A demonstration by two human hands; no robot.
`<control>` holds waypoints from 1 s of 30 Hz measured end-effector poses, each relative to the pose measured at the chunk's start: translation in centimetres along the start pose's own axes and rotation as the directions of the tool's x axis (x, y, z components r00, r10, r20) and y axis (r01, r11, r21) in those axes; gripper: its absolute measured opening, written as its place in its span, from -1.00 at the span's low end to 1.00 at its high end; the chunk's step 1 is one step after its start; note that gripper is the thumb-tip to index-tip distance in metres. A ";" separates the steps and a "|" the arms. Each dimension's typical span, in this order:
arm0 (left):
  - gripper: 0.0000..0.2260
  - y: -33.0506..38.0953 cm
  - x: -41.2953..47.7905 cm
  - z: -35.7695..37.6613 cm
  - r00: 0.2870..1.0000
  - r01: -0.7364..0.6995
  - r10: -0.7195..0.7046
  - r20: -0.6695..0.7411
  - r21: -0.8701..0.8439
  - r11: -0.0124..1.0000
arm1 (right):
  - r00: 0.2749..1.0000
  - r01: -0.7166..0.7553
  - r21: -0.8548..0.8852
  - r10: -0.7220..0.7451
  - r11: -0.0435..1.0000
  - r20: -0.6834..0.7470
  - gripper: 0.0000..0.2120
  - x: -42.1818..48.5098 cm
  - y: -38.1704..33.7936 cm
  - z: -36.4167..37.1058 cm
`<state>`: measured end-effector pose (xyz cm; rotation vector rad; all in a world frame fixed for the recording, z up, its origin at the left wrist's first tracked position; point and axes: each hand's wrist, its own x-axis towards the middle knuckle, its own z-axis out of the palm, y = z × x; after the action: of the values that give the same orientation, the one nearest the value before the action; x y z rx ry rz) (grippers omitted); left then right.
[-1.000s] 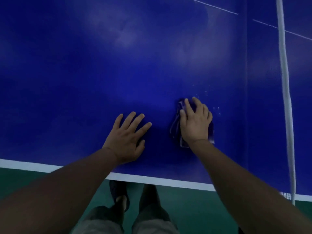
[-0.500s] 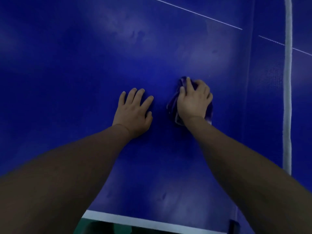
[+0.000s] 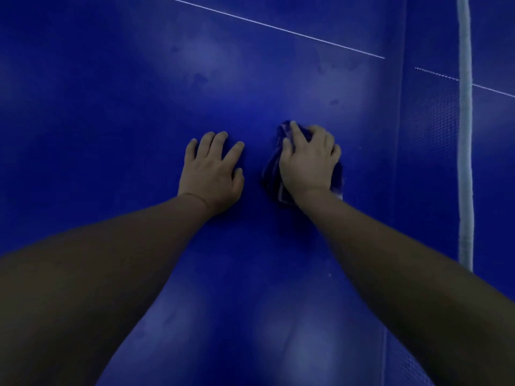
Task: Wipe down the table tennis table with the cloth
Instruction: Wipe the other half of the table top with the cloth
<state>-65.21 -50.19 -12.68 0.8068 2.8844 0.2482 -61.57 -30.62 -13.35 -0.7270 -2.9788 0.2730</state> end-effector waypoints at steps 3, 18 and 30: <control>-0.49 0.6 2.5 0.1 1.000 0.001 -0.001 0.014 0.009 1.000 | 0.988 0.145 0.004 -0.144 0.989 -0.049 -0.55 -1.2 0.0 -0.3; -0.40 3.9 13.5 1.1 0.988 0.153 -0.155 -0.013 -0.087 0.984 | 0.993 0.111 -0.016 -0.112 0.994 -0.028 -0.53 17.1 0.9 0.3; -0.39 4.0 13.8 1.2 0.985 0.168 -0.169 -0.021 -0.022 0.986 | 0.983 0.153 0.003 -0.152 0.988 0.106 -0.51 23.9 -0.8 0.1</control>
<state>-74.71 -39.44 -14.31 0.5557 2.9441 0.2683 -83.10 -20.31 -12.79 -0.4953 -3.1154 0.3045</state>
